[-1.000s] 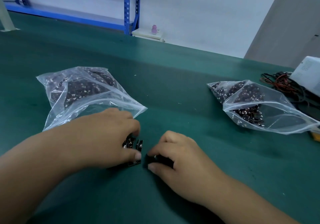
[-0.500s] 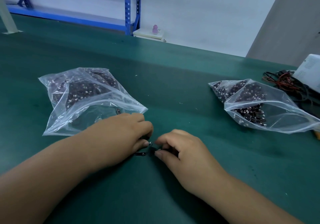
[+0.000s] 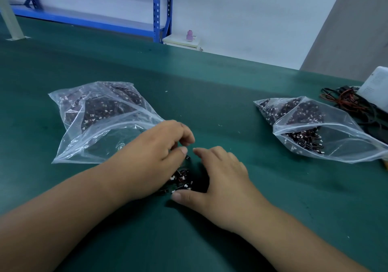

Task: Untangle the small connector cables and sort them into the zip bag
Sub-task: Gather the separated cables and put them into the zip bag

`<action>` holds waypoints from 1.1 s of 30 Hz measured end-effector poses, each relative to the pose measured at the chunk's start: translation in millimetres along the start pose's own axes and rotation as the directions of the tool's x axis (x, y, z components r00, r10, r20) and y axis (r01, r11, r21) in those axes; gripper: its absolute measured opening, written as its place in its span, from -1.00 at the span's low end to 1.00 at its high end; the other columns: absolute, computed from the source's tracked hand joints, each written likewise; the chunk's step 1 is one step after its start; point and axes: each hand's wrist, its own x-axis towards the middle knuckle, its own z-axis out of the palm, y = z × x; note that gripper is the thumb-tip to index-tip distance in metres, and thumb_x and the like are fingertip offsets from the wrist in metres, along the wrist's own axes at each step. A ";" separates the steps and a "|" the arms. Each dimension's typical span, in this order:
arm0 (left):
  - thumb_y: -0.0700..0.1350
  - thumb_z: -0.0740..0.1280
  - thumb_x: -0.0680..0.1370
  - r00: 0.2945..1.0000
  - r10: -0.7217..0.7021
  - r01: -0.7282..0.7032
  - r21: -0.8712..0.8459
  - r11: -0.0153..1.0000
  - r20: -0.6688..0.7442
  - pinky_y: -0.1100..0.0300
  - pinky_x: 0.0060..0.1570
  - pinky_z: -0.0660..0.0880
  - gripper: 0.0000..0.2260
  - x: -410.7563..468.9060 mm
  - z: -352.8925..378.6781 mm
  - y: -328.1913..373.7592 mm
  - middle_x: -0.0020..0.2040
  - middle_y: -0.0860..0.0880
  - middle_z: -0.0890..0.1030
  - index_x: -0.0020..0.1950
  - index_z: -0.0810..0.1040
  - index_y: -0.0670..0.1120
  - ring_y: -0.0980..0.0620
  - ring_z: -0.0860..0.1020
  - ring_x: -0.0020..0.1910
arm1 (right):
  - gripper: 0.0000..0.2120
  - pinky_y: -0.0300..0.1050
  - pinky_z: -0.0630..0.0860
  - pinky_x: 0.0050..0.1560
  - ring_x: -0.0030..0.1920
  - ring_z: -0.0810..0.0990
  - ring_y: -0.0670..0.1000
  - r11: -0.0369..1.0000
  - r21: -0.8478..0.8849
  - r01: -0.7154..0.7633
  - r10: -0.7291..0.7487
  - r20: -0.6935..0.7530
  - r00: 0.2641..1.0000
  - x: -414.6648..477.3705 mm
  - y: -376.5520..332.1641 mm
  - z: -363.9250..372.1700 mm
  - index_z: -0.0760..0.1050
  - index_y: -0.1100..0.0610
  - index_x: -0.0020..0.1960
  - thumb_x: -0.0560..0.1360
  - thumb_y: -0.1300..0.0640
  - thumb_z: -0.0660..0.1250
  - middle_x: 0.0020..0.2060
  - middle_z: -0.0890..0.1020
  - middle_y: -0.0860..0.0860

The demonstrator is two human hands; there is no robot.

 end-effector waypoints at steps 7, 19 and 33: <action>0.01 0.11 0.60 0.989 -0.063 -0.004 0.442 0.897 0.137 0.13 0.07 0.39 -0.85 -1.9 5.4 -10.4 -0.03 0.16 0.43 0.07 0.44 0.13 0.08 0.40 0.05 | -0.43 -0.05 0.37 -0.07 -0.07 0.43 -0.01 0.986 -0.129 0.110 -0.106 0.034 0.994 6.6 -13.3 1.6 0.45 -0.15 0.14 0.36 -0.50 0.07 -0.10 0.33 -0.14; 0.06 0.09 0.59 0.986 -0.099 0.068 0.212 0.975 0.138 0.20 -0.07 0.44 -0.88 -1.3 12.8 -5.8 -0.12 0.18 0.52 -0.01 0.42 0.15 0.21 0.48 -0.08 | -0.76 -0.07 0.39 -0.20 -0.13 0.48 0.01 0.991 0.014 0.134 -0.134 -0.019 0.991 1.8 -12.1 -2.1 0.35 -0.11 0.02 0.51 -0.23 0.28 -0.12 0.36 -0.12; -0.23 0.32 0.52 0.981 -0.192 0.183 -0.215 0.960 -0.026 0.45 -0.24 0.39 -0.73 -1.6 21.1 9.9 -0.16 0.26 0.54 -0.07 0.40 0.17 0.23 0.52 -0.24 | -0.59 -0.05 0.30 -0.21 -0.16 0.49 0.03 0.991 -0.112 0.072 -0.088 -0.153 0.984 -2.9 -20.1 9.6 0.26 -0.05 0.12 0.43 -0.30 0.07 -0.08 0.41 -0.12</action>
